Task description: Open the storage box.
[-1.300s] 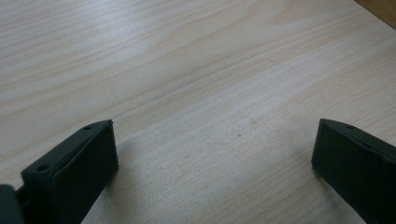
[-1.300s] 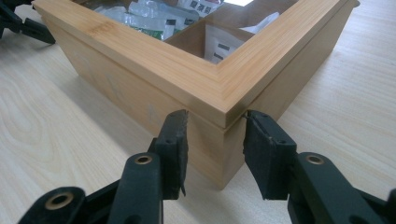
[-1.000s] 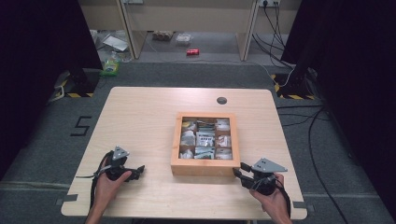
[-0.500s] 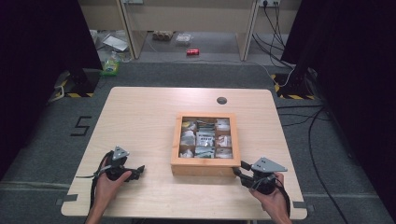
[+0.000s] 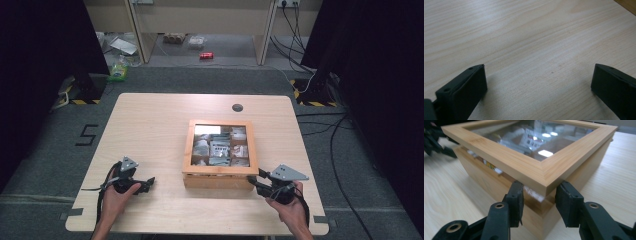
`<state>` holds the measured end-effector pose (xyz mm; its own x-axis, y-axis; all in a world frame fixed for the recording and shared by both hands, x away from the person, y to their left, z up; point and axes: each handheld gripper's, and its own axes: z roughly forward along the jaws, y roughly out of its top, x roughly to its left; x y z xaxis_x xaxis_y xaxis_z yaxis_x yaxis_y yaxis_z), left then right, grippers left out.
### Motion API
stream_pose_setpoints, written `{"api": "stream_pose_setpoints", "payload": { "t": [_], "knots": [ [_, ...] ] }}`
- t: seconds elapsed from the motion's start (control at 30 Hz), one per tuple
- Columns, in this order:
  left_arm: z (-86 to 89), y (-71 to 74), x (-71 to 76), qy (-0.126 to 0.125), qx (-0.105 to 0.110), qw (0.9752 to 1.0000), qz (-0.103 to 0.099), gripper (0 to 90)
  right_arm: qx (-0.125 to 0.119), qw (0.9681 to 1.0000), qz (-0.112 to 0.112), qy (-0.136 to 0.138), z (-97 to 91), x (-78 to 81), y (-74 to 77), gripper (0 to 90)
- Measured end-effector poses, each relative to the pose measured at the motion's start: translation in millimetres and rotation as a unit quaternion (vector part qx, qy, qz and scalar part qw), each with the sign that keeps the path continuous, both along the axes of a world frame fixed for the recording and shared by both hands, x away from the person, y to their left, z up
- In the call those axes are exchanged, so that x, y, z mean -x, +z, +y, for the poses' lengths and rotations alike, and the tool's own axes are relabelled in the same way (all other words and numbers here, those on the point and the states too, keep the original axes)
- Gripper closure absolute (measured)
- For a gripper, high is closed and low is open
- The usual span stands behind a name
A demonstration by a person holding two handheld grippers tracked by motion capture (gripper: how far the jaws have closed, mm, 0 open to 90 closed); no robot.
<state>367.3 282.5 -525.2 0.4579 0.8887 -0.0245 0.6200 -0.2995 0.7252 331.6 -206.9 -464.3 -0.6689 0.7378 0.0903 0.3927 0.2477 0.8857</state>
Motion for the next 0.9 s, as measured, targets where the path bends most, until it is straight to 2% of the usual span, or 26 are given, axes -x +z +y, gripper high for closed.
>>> {"api": "stream_pose_setpoints", "payload": {
  "t": [0.2, 0.23, 0.27, 0.43, 0.9],
  "knots": [
    [0.0, 0.0, -0.1, 0.0, 0.0, 1.0, 0.0, 0.0, -0.01, 0.9999, -0.008, -0.005, 6.9, -13.6, 10.2, 56.0],
    [0.0, 0.0, 0.0, 0.0, 0.0, 1.0, 0.0, 0.0, -0.016, 0.9998, -0.009, -0.006, 6.8, -15.6, 13.0, 55.6],
    [0.0, 0.0, -0.1, 0.0, 0.0, 1.0, 0.0, 0.0, -0.034, 0.9994, -0.01, -0.007, 5.5, -19.2, 18.5, 55.6],
    [0.1, 0.0, -0.1, -0.001, 0.0, 1.0, 0.0, 0.0, -0.046, 0.9988, -0.013, -0.014, 5.2, -31.1, 24.9, 56.4],
    [0.0, 0.0, -0.1, 0.0, 0.0, 1.0, 0.0, 0.0, -0.05, 0.9983, -0.026, -0.014, 5.6, -44.7, 34.3, 56.9]
  ]
}}
